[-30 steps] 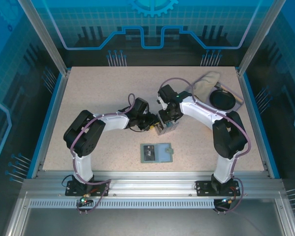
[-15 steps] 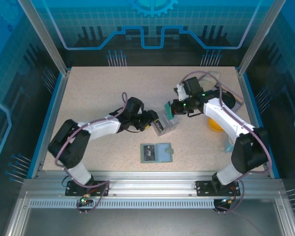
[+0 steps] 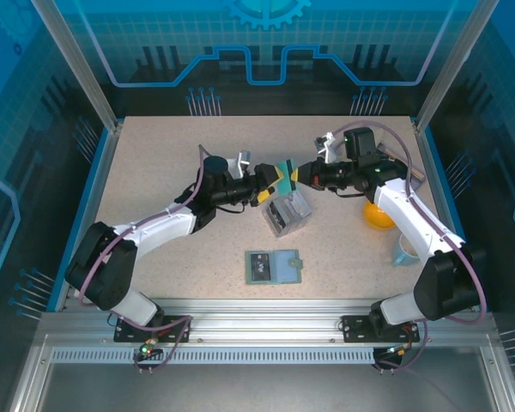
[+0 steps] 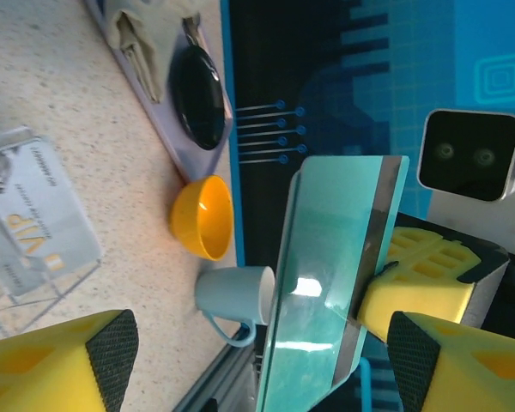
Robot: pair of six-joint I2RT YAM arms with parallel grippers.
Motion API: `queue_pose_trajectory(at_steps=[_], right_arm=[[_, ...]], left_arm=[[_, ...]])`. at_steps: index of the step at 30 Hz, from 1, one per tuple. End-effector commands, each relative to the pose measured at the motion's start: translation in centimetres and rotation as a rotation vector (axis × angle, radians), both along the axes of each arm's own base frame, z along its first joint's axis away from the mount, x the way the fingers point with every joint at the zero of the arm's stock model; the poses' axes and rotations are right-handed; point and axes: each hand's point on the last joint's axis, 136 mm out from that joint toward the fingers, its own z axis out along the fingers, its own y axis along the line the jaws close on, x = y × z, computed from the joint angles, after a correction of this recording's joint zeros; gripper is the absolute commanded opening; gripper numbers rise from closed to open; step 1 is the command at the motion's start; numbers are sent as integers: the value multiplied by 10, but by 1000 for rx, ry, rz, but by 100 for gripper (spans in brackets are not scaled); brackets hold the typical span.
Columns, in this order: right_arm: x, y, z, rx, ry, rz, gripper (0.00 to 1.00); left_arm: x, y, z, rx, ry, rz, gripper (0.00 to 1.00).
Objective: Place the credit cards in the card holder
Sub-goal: Pass the credit card.
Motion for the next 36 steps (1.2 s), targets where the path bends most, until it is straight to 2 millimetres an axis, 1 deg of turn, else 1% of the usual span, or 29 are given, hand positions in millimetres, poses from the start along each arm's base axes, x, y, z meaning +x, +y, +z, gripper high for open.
queue_pose_trajectory(at_steps=[1, 2, 3, 7, 8, 12, 13, 14, 18, 21, 25, 27, 28, 31, 36], right_arm=[[-6, 6, 20, 99, -2, 44, 0], [-7, 7, 20, 101, 3, 50, 0], [-6, 7, 19, 99, 6, 52, 0], [-6, 6, 9, 91, 32, 55, 0], [-6, 6, 7, 92, 37, 53, 0], [-5, 6, 4, 101, 47, 58, 2], [-5, 6, 4, 106, 45, 61, 3], [-5, 7, 5, 112, 44, 66, 3], [-6, 9, 8, 128, 37, 82, 14], [-8, 13, 11, 150, 32, 112, 25], [-11, 20, 12, 176, 38, 157, 30], [-10, 21, 7, 174, 53, 164, 30], [-10, 21, 5, 172, 58, 163, 28], [-8, 18, -1, 152, 64, 140, 17], [-4, 9, -6, 132, 70, 102, 14]], left_arm=[[0, -11, 33, -84, -78, -72, 78], [0, -12, 36, -100, -86, -78, 76], [-1, -13, 40, -117, -94, -83, 72], [-3, -12, 49, -140, -114, -87, 45], [-4, -12, 51, -141, -119, -87, 41], [-7, -11, 54, -139, -124, -87, 19], [-7, -10, 55, -140, -128, -86, 14], [-7, -10, 55, -141, -127, -88, 12], [-9, -10, 56, -153, -125, -92, 10], [-9, -12, 59, -174, -122, -102, 10], [-9, -14, 63, -207, -118, -114, 10], [-9, -15, 65, -225, -121, -119, 10], [-10, -15, 67, -237, -120, -120, 10], [-10, -14, 72, -262, -120, -118, 13], [-12, -13, 79, -292, -130, -122, 21]])
